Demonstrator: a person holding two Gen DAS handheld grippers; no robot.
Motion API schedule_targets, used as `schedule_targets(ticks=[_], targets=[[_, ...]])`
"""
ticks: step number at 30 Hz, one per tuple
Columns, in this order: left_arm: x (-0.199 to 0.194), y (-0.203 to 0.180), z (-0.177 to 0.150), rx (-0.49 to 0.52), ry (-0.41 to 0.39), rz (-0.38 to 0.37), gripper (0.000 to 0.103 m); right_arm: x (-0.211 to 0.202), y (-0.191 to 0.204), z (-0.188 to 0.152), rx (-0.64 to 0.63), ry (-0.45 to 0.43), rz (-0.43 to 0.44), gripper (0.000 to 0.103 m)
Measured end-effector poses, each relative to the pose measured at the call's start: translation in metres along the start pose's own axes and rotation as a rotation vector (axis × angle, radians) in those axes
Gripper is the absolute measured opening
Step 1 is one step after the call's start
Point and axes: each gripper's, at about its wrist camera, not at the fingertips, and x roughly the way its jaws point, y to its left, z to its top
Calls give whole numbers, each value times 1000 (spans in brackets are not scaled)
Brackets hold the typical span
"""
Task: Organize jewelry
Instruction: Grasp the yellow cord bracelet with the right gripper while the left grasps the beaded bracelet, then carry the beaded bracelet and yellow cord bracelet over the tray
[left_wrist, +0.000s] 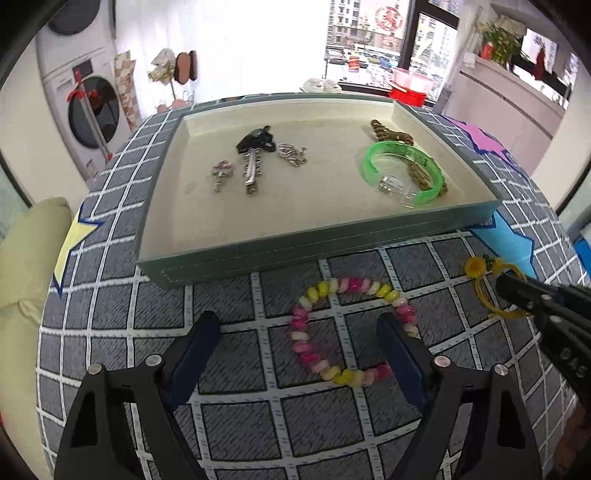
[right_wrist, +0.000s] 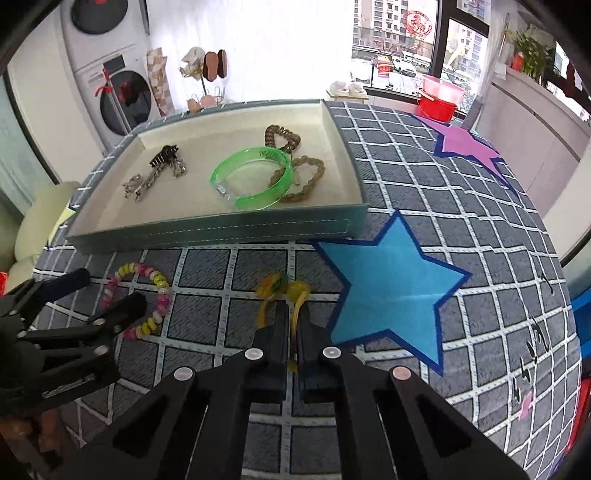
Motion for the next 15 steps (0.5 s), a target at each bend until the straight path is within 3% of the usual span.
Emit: schedule_targets(ticks=[2,5,7,15], targets=[[-1,-4,0,24,-11,-7,88,-5,-2,-2,7,-6,7,4],[-5,-10,1,57,-24,-34,65,-9,-4,-4,18,-6,17,4],[-6,-13,1,73,-31,-47,26,-9,-3,-5,20,-4,17,4],[-16,-2,-2,24,-38,-111,23,-13,-6,-6,56,-8,37,4]])
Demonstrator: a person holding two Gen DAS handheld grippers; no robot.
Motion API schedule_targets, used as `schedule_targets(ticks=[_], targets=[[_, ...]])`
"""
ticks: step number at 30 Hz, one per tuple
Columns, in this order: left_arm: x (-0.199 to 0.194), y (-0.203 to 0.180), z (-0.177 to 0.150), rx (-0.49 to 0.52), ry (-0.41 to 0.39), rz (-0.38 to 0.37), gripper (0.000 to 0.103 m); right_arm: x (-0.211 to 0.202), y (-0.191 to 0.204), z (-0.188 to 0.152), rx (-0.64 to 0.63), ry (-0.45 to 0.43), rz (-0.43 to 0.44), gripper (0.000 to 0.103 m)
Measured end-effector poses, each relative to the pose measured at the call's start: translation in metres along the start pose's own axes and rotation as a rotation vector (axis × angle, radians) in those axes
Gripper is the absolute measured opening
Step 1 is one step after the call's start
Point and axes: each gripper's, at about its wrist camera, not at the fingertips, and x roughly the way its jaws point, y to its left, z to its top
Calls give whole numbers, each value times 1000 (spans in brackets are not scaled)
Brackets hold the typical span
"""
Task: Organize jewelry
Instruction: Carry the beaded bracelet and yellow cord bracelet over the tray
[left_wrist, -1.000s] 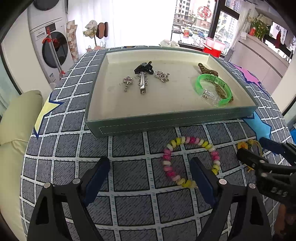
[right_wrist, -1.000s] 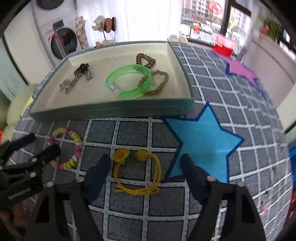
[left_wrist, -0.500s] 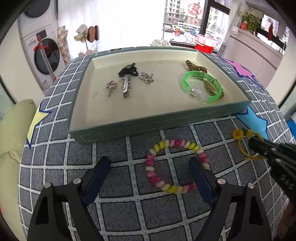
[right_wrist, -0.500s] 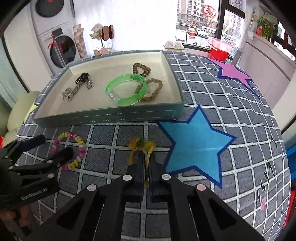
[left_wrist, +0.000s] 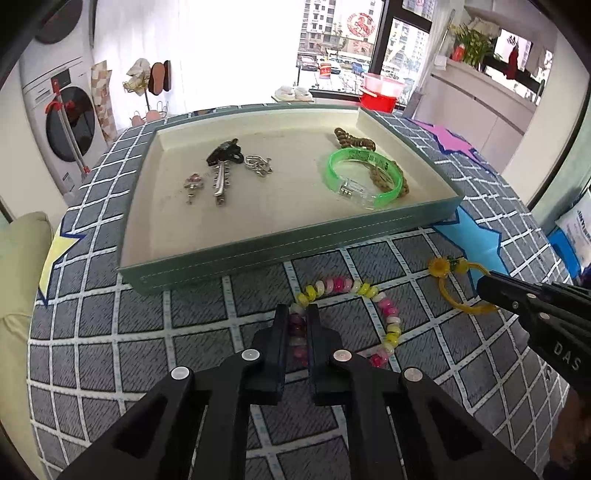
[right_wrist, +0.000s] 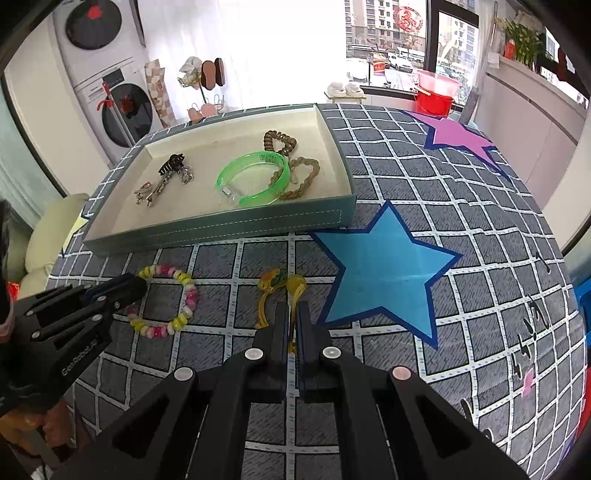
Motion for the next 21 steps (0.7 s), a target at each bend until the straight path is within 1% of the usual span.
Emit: schedule_targets(ticks=[8,11,13,14,15,16,17,19,20,21], targets=[[-22,8,-1,-10,-51,-18,23,-10,-2,3,10,-21,33,4],[-27,10,-2,-12,-60,-22,23,-2,-6,4,33,5,50,5],[-28,11,-2,-15,-60,-25,23,4,-6,4,32,27,35,9],[-28,12,-3,-17,-59,-26,23,7,-5,4,24,32,19,28],[-28,12,-3,-20,-58,-28,23,8,-4,4,20,30,8,63],[-28,13,-3,-22,-57,-29,23,10,-3,4,13,17,-3,78],[-28,13,-4,-24,-57,-30,23,11,-2,4,6,4,-8,83],[-28,13,-3,-24,-57,-31,23,16,1,6,-16,7,-23,81],[-28,13,-3,-24,-57,-30,23,21,3,7,-23,14,-25,79],[-27,13,-3,-24,-56,-30,23,27,5,8,-27,26,-27,72]])
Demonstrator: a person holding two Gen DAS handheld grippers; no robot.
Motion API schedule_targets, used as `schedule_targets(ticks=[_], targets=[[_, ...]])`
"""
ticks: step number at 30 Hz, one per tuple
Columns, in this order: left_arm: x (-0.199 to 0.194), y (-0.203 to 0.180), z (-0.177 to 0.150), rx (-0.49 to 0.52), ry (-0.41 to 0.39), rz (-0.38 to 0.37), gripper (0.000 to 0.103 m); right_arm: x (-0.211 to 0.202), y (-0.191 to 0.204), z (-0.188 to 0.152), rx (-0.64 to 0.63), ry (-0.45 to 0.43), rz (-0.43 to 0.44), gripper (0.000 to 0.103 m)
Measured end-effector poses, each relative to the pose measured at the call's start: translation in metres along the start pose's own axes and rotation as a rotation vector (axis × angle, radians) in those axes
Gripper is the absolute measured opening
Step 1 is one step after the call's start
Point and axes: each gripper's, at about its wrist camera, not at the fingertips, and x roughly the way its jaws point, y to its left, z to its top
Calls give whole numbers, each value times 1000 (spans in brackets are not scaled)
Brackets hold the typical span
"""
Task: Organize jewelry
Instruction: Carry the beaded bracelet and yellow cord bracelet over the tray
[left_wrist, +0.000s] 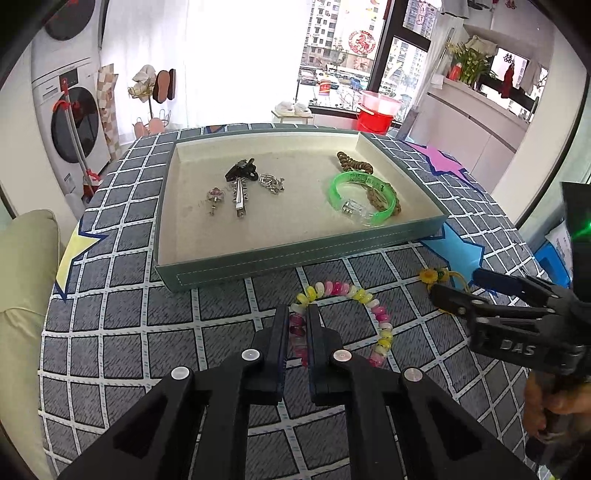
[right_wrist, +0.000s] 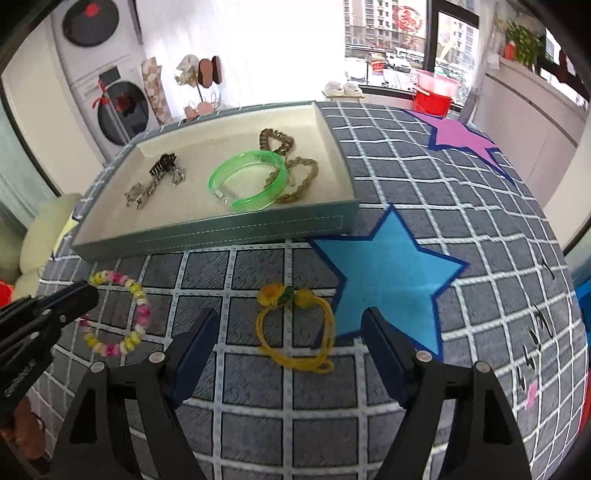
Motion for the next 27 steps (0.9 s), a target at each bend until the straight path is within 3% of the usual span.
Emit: schedule_targets(ticks=[2,4,5,6,20,27], targets=[[1,0,-1,-2,3,-3,23,6,3,0,-8,0,-38,57],[1,0,-2,-2,4,-6,23,6,8,-1,-33,-10,-60,31],[0,0,-2,-2,3,-7,23,6,9,0,-35,-4,-46,9],[0,0,-2,-1,2,-9,23,6,10,0,-35,0,-49,3],[-14,3,1,-10,-29,-21,23,-36,-6,-2,84,-66,72,2],[-25,5,3,-8,-52,-26,23,-51,-2,-1,78,-81,83,2]])
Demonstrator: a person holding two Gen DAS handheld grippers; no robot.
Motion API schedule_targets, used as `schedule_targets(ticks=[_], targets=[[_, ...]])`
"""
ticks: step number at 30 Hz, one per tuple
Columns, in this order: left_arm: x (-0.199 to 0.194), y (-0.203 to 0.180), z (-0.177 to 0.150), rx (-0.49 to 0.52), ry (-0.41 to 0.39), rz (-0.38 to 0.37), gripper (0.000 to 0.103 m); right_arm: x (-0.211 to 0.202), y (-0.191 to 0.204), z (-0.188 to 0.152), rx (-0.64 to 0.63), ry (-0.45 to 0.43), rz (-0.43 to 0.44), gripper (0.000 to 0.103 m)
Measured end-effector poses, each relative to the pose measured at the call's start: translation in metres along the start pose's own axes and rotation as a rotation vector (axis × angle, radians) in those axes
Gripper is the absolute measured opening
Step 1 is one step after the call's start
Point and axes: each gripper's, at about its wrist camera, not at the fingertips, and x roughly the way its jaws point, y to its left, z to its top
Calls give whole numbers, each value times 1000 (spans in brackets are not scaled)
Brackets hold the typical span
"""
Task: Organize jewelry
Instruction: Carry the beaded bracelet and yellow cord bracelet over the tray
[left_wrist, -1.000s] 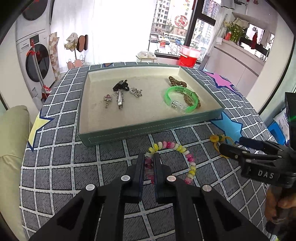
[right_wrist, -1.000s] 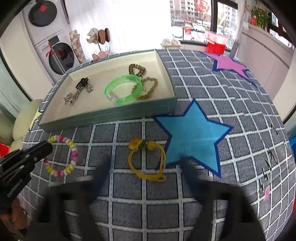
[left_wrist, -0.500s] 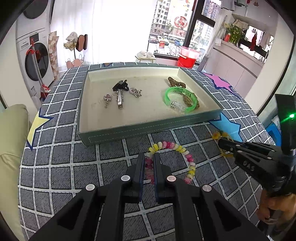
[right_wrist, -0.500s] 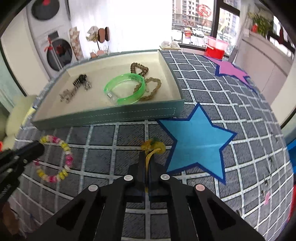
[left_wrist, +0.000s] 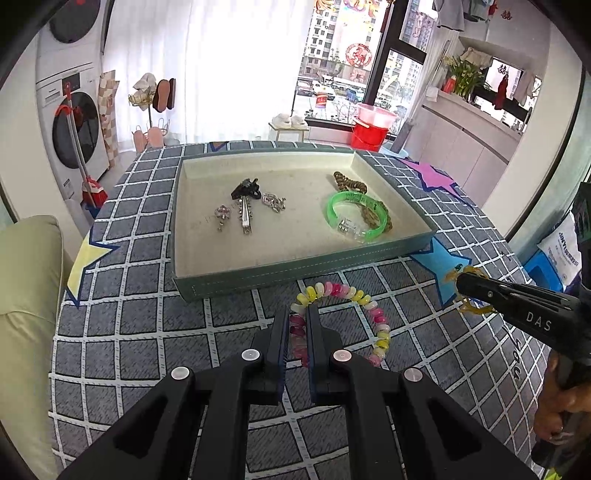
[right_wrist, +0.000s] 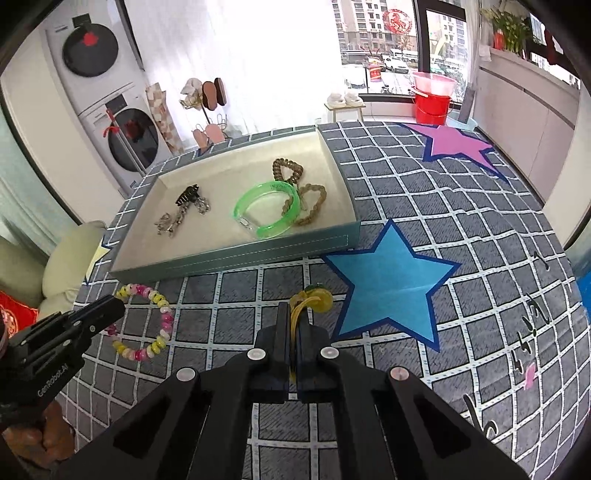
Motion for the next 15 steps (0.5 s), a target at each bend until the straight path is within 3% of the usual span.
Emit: schedule_targets(ticks=[15], targets=[[-10,8,12,1,-30,2,23,-12,17,19,-19,-11,59,2]])
